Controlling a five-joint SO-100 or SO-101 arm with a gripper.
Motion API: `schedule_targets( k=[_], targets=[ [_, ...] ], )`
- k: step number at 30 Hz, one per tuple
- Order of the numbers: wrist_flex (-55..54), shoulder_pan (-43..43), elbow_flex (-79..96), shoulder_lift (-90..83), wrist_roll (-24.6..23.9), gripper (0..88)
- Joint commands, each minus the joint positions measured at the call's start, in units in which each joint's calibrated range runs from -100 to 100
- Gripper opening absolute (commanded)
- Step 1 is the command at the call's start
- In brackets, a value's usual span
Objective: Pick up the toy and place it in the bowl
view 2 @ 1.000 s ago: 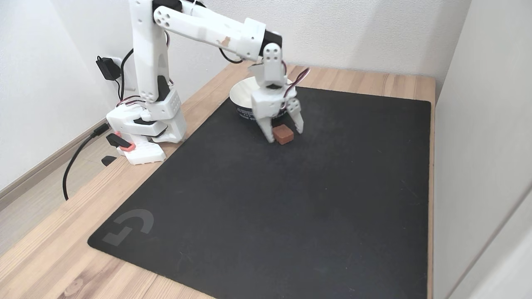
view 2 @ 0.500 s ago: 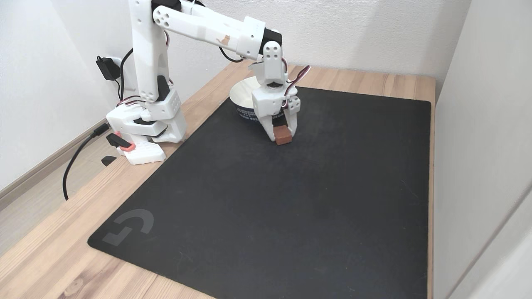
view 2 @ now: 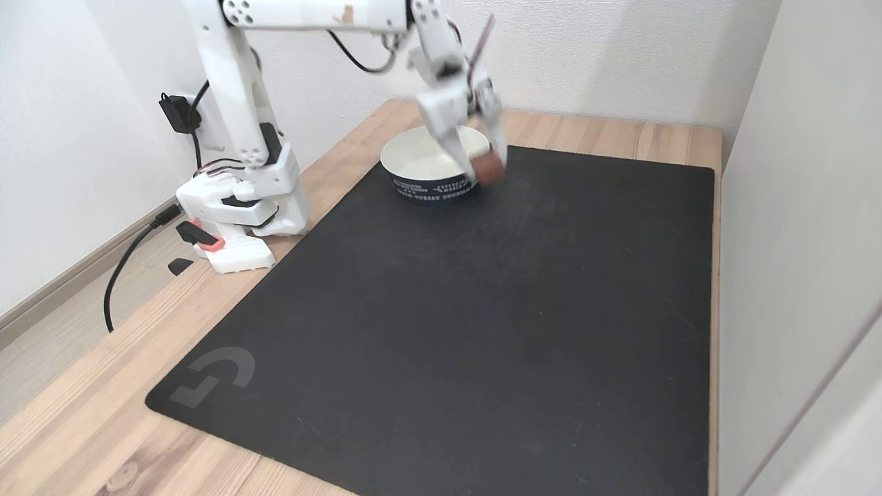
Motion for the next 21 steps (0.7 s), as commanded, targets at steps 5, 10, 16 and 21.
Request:
schedule_targets(
  k=[5,10,16,21],
  targets=[
    [-1.28,-9.35,7.74,-7.54,-4.33,2.6],
    [-7.03,-12.19,14.14,-11.54,-5.84,2.6],
    [-7.54,-14.03,21.53,-15.88,-6.94,2.6],
    [-7.54,-14.36,24.33,-17.88,-7.3,2.6]
  ],
)
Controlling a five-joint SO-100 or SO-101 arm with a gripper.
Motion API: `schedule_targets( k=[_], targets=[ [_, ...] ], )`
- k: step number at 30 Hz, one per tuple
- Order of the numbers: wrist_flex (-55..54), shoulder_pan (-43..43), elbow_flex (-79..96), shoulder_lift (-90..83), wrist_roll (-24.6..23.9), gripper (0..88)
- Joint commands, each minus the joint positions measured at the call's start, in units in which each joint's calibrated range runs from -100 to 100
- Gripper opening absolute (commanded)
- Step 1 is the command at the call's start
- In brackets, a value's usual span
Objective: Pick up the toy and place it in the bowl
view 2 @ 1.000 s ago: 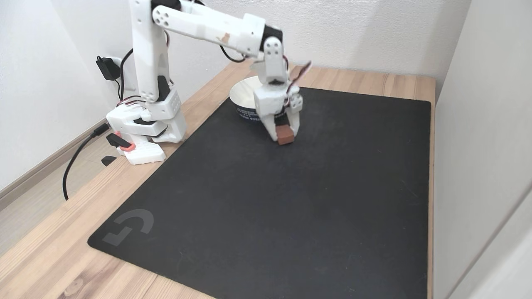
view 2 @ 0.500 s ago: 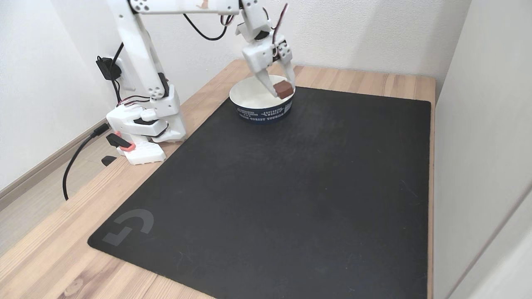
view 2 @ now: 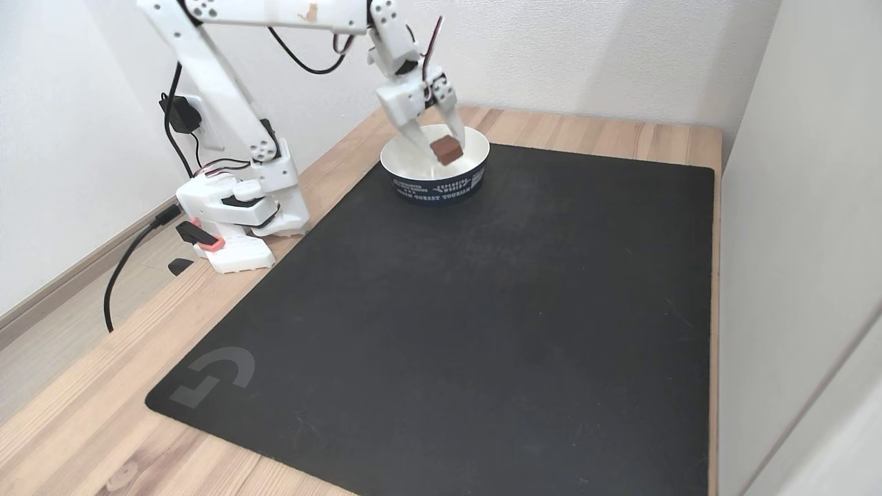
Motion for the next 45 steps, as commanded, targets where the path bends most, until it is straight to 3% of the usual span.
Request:
schedule_targets(
  k=[1,8,10,12,13,20,23,25,26,28,34,39,45],
  targets=[
    [-0.7,-1.05,0.89,-2.98,-0.67,2.6],
    [-0.28,-0.96,1.25,-2.98,-1.6,6.2],
    [0.14,-0.96,1.34,-2.98,-1.6,15.2],
    [1.08,-0.96,1.34,-2.98,-1.6,30.4],
    [1.33,-0.96,1.34,-2.98,-1.6,32.7],
    [1.16,-0.8,1.34,-2.98,-1.6,33.0],
    [0.31,-0.29,-0.28,-3.14,-1.6,24.5],
    [-0.28,-0.29,-2.72,-3.81,-1.55,15.9],
    [-0.36,-0.29,-5.24,-5.23,-1.34,7.5],
    [-0.36,-0.13,-7.22,-6.64,-1.19,1.8],
    [-0.19,7.4,-7.04,-13.48,-1.03,2.4],
    [-0.36,18.94,-4.25,-21.82,-1.03,2.4],
    [-9.76,34.17,12.33,-35.91,-1.29,2.3]
  ],
)
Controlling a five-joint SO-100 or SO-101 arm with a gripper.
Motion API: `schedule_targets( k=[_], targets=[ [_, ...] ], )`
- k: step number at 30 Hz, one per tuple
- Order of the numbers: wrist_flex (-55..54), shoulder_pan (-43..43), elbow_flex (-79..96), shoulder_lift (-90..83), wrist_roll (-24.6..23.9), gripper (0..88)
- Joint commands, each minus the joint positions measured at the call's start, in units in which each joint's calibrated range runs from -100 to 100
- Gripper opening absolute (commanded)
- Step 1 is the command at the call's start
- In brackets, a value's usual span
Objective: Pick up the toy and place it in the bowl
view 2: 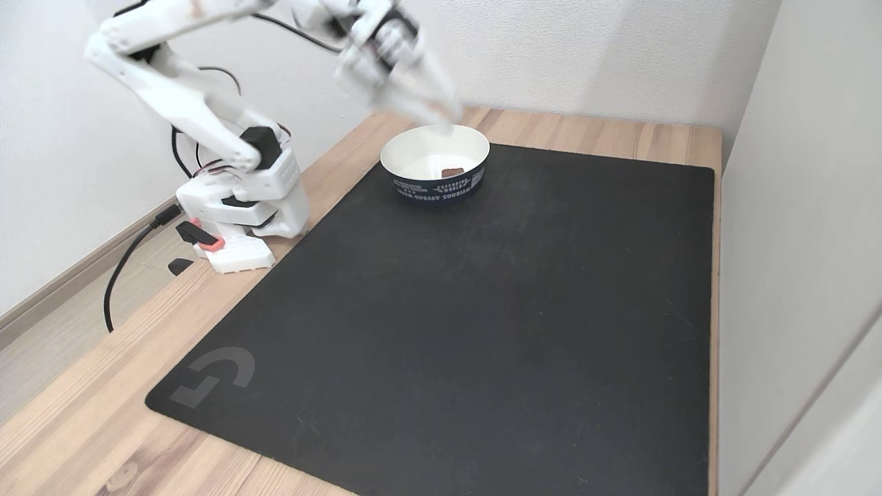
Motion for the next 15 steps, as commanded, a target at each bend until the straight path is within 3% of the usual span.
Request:
schedule_targets(
  k=[1,9,15],
  targets=[
    [-6.98,7.29,11.32,-10.68,0.05,2.3],
    [-13.33,15.41,41.51,-38.11,-0.06,2.3],
    [-12.82,15.74,52.87,-49.45,-0.06,2.3]
  ],
)
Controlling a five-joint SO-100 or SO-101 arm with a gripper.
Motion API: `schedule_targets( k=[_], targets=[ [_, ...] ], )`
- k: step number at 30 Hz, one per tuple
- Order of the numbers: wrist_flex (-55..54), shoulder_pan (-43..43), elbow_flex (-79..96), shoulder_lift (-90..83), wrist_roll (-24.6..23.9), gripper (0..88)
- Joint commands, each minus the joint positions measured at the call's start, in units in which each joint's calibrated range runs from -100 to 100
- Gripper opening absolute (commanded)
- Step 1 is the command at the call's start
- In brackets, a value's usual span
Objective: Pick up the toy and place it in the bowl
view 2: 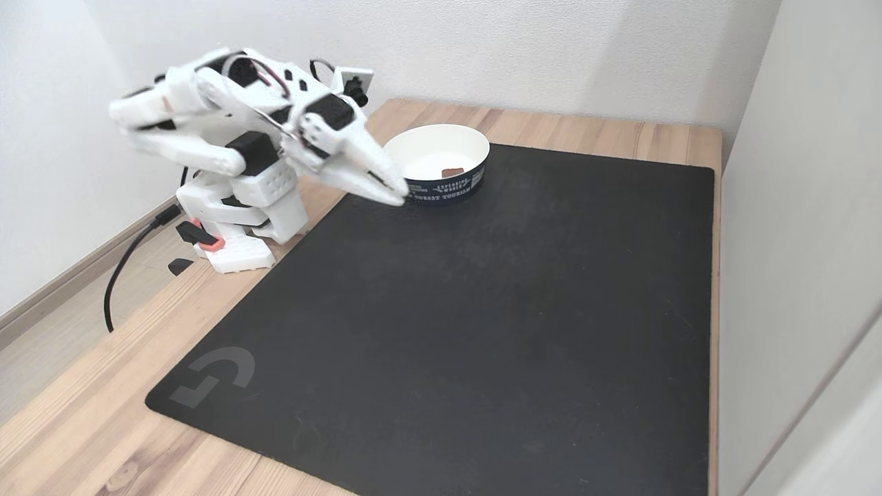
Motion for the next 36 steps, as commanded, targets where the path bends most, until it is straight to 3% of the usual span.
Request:
schedule_targets(
  k=[1,13,18,36],
  targets=[
    [-0.5,1.01,5.86,-6.4,-0.21,2.3],
    [5.18,0.92,17.31,-14.65,-0.63,2.2],
    [6.53,1.09,17.31,-15.07,-3.29,2.3],
    [6.53,0.67,17.31,-15.07,-2.87,2.5]
  ],
)
